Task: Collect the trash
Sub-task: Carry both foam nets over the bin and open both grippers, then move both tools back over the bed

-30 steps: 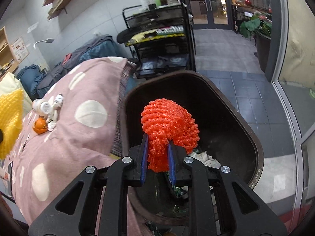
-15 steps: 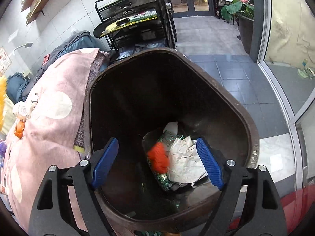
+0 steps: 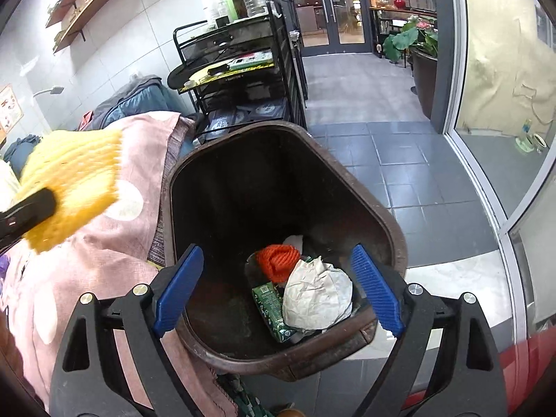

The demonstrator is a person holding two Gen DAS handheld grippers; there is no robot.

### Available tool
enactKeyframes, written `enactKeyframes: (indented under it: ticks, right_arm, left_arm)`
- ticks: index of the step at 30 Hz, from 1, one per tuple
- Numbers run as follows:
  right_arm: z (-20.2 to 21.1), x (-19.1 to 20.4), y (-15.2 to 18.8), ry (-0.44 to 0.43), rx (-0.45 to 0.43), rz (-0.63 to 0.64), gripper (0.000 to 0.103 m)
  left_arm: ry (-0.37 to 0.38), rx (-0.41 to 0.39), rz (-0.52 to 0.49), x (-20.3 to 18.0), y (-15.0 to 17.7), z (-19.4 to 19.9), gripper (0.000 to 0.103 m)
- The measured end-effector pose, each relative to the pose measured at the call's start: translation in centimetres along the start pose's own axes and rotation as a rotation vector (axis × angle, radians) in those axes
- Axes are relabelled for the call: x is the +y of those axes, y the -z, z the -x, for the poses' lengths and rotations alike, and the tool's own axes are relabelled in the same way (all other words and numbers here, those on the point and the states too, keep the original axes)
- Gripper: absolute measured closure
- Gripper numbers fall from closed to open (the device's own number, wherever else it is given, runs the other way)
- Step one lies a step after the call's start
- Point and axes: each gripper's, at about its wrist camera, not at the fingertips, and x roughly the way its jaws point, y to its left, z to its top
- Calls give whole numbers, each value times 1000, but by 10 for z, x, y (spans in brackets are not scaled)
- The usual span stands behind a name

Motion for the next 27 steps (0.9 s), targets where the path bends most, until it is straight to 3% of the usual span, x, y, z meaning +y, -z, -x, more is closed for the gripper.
enactKeyframes:
  ticks: [14,16,18,21,23,27]
  right_arm:
    - [21,-23,7,47,-23,-29,16]
    - [21,-24,8,52,-19,-29,16]
    - [21,-25,8,58,-18,-29,16]
    - [21,-28,9,62,-13,-32,16]
    - [20,-29,9,65,-13,-35,15]
    - [20,-31,9,62,-10,-46,13]
  left_arm:
    - [-4,173,-29,-7,-6,-64,82]
    - [-8,178,-32,-8,-7,-69,70]
    - [-19,176,-36,-10,-8,-71,36]
    - [-12,156,-44,-12,-7,-69,14]
    - [-18,143,-51,-14,-7,-70,8]
    - [9,138,-38,-13,-6,-67,6]
